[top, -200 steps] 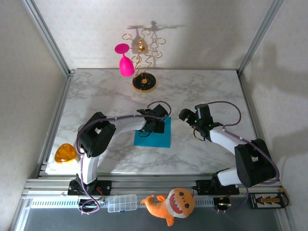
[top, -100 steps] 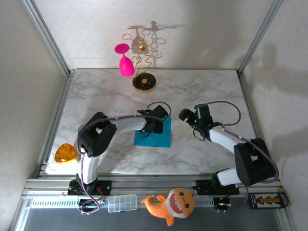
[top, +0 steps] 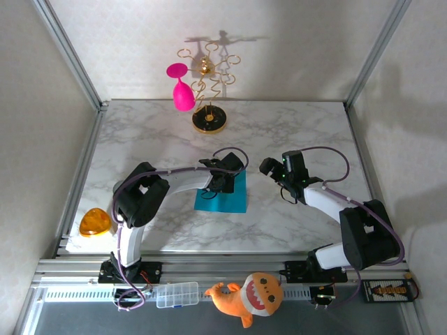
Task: Fold a paper plane with a square sheet of paper (pick it up from the middle)
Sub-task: First fold the square sheet of paper in half at the center of the table, then hold the square sheet of paper at the center of the table.
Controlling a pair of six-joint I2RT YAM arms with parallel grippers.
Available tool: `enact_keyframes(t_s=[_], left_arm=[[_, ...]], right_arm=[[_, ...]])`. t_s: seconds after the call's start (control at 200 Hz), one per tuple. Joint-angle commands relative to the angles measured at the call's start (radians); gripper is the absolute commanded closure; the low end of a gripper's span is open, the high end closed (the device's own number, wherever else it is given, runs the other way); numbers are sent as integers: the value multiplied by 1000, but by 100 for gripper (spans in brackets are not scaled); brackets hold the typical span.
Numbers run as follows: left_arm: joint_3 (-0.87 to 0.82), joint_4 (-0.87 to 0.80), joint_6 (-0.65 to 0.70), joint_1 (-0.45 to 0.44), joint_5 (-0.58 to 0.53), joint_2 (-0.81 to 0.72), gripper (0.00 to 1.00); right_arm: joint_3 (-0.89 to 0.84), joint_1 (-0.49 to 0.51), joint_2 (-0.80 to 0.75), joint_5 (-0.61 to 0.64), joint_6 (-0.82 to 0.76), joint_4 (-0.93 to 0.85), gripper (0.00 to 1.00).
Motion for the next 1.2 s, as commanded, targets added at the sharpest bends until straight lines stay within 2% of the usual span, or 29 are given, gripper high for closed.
enact_keyframes(t_s=[0.0, 0.165, 0.31, 0.531, 0.661, 0.716, 0.836, 0.981, 1.192], left_arm=[[-25, -30, -6, 10, 5, -2, 41], [-38, 18, 5, 25, 81, -80, 61], [-95, 172, -1, 64, 286, -199, 70], [-265, 535, -135, 157, 632, -314, 72], [-327, 683, -198, 184, 732, -305, 71], [-338, 704, -207, 190, 742, -285, 71], [-345, 700, -188, 198, 729, -230, 71], [-356, 706, -163, 208, 714, -178, 71], [-378, 666, -101, 223, 687, -145, 71]], right_arm=[[22, -5, -8, -1, 15, -9, 2], [22, -4, -16, 0, 19, -15, 2], [-4, -16, -60, -24, 29, 39, 2], [-46, -60, -97, -306, -41, 201, 6], [-43, -66, -76, -456, -71, 253, 10], [-44, -66, -57, -516, -79, 277, 15], [-36, -60, 5, -624, -91, 295, 36], [14, -23, 94, -629, -121, 222, 61], [60, 42, 221, -611, -117, 174, 78]])
